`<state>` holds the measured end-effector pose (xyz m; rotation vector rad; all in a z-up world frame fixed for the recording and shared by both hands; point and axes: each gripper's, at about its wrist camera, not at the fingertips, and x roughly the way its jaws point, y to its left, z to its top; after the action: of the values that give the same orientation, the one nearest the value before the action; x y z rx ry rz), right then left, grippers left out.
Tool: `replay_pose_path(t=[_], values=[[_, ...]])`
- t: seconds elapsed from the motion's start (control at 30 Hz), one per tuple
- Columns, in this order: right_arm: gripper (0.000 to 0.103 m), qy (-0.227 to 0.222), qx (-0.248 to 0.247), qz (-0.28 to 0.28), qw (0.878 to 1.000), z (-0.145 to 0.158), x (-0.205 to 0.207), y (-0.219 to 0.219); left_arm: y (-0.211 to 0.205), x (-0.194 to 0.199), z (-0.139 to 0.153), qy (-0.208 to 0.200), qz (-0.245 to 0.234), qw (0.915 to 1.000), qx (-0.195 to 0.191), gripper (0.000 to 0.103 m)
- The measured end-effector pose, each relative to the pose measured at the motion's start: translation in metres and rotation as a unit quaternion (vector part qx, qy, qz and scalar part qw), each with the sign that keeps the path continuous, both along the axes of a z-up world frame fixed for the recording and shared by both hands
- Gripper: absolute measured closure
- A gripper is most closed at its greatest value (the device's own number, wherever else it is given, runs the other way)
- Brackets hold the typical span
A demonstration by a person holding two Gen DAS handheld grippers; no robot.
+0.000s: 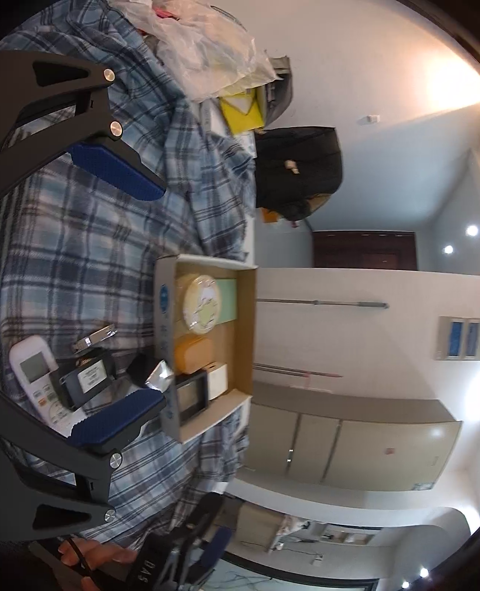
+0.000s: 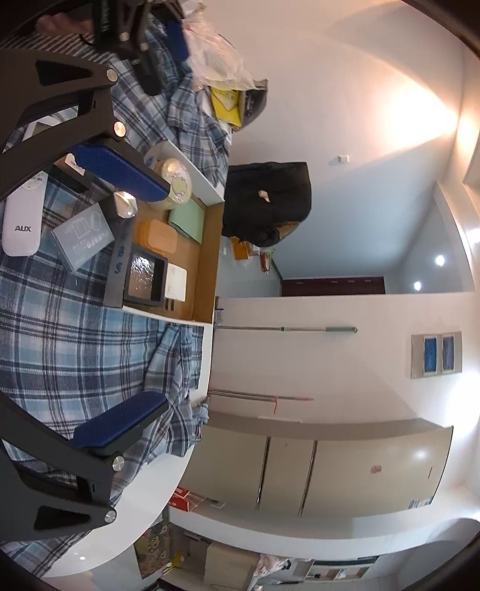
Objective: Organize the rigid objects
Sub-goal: 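Withdraw both tools up from the box, then grasp the black labelled box with the left gripper and lift it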
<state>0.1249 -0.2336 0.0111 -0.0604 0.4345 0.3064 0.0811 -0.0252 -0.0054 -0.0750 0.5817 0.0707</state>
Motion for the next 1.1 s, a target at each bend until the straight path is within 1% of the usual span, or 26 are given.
replay_pose_path(t=[0.03, 0.1, 0.17, 0.2, 0.23, 0.27, 0.3, 0.33, 0.37, 0.4, 0.47, 0.5, 0.57, 0.6, 0.77, 0.87, 1.1], values=[[0.001, -0.001, 0.001, -0.004, 1.0, 0.0, 0.0, -0.001, -0.004, 0.002, -0.002, 0.014, 0.003, 0.9999, -0.002, 0.0], [0.001, 0.0, 0.006, -0.008, 1.0, 0.001, 0.001, -0.004, -0.011, 0.007, -0.01, 0.04, 0.009, 0.999, -0.018, 0.0], [0.001, -0.001, 0.013, -0.013, 1.0, 0.002, 0.001, -0.007, -0.022, 0.017, -0.019, 0.081, 0.014, 0.9963, -0.026, 0.0], [0.001, -0.002, 0.015, -0.016, 1.0, 0.002, 0.001, -0.008, -0.03, 0.023, -0.023, 0.102, 0.003, 0.9943, -0.029, 0.001], [0.001, -0.002, 0.016, -0.02, 1.0, 0.002, 0.001, -0.01, -0.036, 0.027, -0.025, 0.116, -0.011, 0.9928, -0.03, 0.007], [0.001, -0.003, 0.017, -0.022, 1.0, 0.002, 0.0, -0.011, -0.043, 0.029, -0.027, 0.123, -0.018, 0.9919, -0.027, 0.01], [0.001, -0.004, 0.019, -0.024, 1.0, 0.003, 0.0, -0.012, -0.047, 0.03, -0.028, 0.127, -0.021, 0.9914, -0.024, 0.01], [0.001, -0.005, 0.023, -0.026, 0.999, 0.004, 0.0, -0.014, -0.051, 0.031, -0.03, 0.132, -0.024, 0.9906, -0.028, 0.01], [0.001, -0.006, 0.025, -0.027, 0.999, 0.005, 0.0, -0.015, -0.052, 0.032, -0.033, 0.141, -0.025, 0.9889, -0.038, 0.012], [0.001, -0.006, 0.028, -0.027, 0.999, 0.006, 0.0, -0.016, -0.052, 0.033, -0.036, 0.151, -0.025, 0.9873, -0.045, 0.016], [0.001, -0.005, 0.029, -0.025, 0.999, 0.006, 0.0, -0.016, -0.054, 0.036, -0.044, 0.176, -0.025, 0.9827, -0.053, 0.037], [0.001, -0.005, 0.029, -0.024, 0.999, 0.007, 0.0, -0.016, -0.055, 0.038, -0.048, 0.187, -0.023, 0.9807, -0.052, 0.04], [0.001, -0.008, 0.025, -0.022, 0.999, 0.007, -0.001, -0.015, -0.056, 0.042, -0.056, 0.205, -0.024, 0.977, -0.053, 0.052], [0.001, -0.01, 0.021, -0.023, 0.999, 0.007, -0.002, -0.014, -0.057, 0.043, -0.059, 0.214, -0.025, 0.9749, -0.056, 0.053], [0.001, -0.017, 0.015, -0.024, 0.999, 0.008, -0.003, -0.014, -0.066, 0.05, -0.068, 0.23, -0.038, 0.9711, -0.051, 0.055], [0.001, -0.015, 0.015, -0.024, 1.0, 0.007, -0.003, -0.014, -0.067, 0.053, -0.07, 0.23, -0.035, 0.9713, -0.049, 0.061], [0.001, -0.008, 0.014, -0.025, 1.0, 0.005, 0.0, -0.015, -0.065, 0.057, -0.07, 0.233, -0.041, 0.9708, -0.042, 0.061]])
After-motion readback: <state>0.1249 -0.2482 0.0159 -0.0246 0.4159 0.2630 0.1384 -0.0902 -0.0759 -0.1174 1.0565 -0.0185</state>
